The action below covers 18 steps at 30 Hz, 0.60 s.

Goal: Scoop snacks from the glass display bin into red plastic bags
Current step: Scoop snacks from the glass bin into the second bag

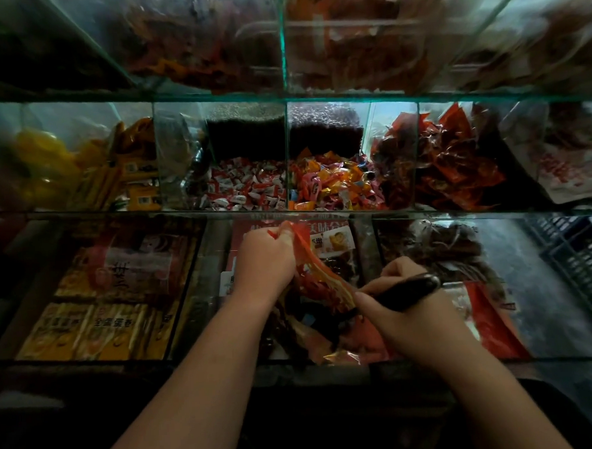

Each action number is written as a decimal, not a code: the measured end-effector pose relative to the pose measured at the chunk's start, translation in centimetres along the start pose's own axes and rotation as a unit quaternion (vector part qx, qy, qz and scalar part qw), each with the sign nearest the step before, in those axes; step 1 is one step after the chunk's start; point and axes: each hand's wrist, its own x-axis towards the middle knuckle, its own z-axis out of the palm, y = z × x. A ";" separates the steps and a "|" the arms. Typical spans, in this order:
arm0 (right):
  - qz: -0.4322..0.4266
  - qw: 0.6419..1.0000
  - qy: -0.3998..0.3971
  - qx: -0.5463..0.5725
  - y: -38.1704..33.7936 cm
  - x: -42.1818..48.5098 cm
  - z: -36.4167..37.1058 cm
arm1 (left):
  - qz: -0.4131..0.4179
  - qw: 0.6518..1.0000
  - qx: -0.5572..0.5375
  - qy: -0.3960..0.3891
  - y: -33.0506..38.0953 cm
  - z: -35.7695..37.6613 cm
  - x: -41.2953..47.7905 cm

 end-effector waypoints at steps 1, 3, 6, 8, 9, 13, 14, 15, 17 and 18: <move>-0.006 0.999 -0.026 -0.019 0.4 0.0 0.4 | 0.002 1.000 0.012 0.009 -0.3 -0.2 -0.1; -0.044 0.995 -0.057 -0.067 0.9 -0.3 1.1 | 0.015 0.999 0.031 0.024 -0.9 -0.5 -0.2; -0.066 0.996 0.012 -0.066 0.8 -1.0 3.0 | 0.048 0.996 0.072 0.035 -0.9 -0.9 -0.4; -0.044 0.996 0.055 -0.059 0.7 -1.3 4.8 | 0.068 0.993 0.088 0.036 -0.8 -1.0 -0.5; -0.029 0.996 0.059 -0.059 0.8 -1.2 5.7 | 0.072 0.993 0.092 0.035 -0.8 -1.0 -0.7; 0.085 0.989 0.083 0.092 1.7 0.8 7.4 | 0.090 0.990 0.106 0.023 -1.1 -1.2 -1.0; 0.087 0.983 0.104 0.121 1.9 1.6 7.3 | 0.089 0.990 0.105 0.027 -1.1 -1.3 -0.9; 0.090 0.979 0.123 0.135 2.0 2.4 7.0 | 0.087 0.990 0.105 0.038 -1.1 -1.5 -0.8; 0.094 0.970 0.163 0.156 1.4 4.4 6.0 | 0.095 0.988 0.100 0.072 -1.0 -2.0 -0.8; 0.085 0.967 0.181 0.159 1.2 5.3 5.4 | 0.110 0.987 0.082 0.088 -1.0 -2.3 -1.0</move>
